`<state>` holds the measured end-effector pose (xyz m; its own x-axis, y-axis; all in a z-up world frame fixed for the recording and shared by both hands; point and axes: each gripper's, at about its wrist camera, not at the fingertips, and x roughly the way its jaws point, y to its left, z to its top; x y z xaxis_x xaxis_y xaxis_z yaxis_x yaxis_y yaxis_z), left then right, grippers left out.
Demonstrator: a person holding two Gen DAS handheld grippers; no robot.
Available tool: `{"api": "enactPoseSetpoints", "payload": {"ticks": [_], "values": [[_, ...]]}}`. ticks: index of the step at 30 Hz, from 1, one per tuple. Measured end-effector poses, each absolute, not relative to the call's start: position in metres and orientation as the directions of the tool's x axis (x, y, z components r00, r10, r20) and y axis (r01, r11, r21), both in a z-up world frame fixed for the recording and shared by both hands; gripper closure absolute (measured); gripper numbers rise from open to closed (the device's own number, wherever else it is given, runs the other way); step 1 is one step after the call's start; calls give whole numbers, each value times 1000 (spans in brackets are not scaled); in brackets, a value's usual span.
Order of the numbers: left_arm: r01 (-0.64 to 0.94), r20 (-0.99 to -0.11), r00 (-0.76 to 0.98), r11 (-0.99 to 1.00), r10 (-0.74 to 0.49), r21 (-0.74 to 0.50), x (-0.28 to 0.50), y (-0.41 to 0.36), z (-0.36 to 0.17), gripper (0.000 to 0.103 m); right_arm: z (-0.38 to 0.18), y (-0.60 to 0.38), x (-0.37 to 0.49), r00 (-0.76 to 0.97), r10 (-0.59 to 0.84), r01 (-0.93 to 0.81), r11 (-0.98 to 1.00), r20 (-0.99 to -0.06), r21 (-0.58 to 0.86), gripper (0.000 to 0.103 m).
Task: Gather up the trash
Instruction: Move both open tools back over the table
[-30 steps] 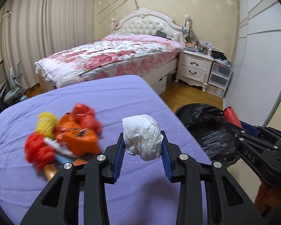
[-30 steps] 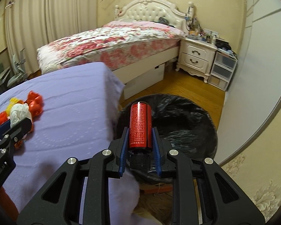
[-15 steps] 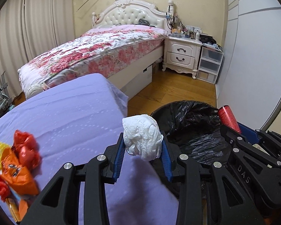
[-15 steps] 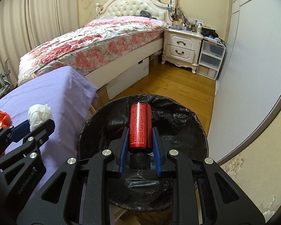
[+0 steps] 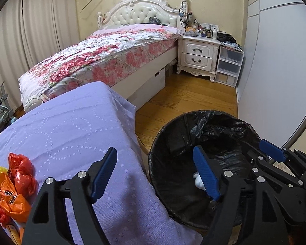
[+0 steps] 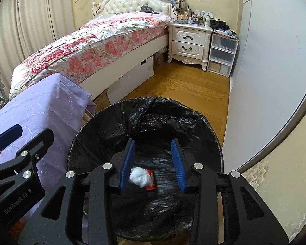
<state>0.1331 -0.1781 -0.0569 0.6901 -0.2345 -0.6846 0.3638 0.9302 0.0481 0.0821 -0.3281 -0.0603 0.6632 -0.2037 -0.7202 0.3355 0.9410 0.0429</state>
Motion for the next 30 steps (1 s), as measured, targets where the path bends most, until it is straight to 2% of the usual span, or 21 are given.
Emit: {"api": "enactPoseSetpoints", "payload": {"ticks": [8, 18, 30], "values": [[324, -685, 699, 945, -206, 46, 128, -162, -50, 25, -52, -323, 72, 670, -224, 346, 938, -708, 30, 52], [231, -676, 728, 969, -114, 86, 107, -105, -41, 25, -47, -284, 61, 683, -157, 272, 961, -713, 49, 49], [63, -665, 746, 993, 22, 103, 72, -7, -36, 25, -35, -199, 54, 707, -13, 89, 994, -707, 71, 49]]}}
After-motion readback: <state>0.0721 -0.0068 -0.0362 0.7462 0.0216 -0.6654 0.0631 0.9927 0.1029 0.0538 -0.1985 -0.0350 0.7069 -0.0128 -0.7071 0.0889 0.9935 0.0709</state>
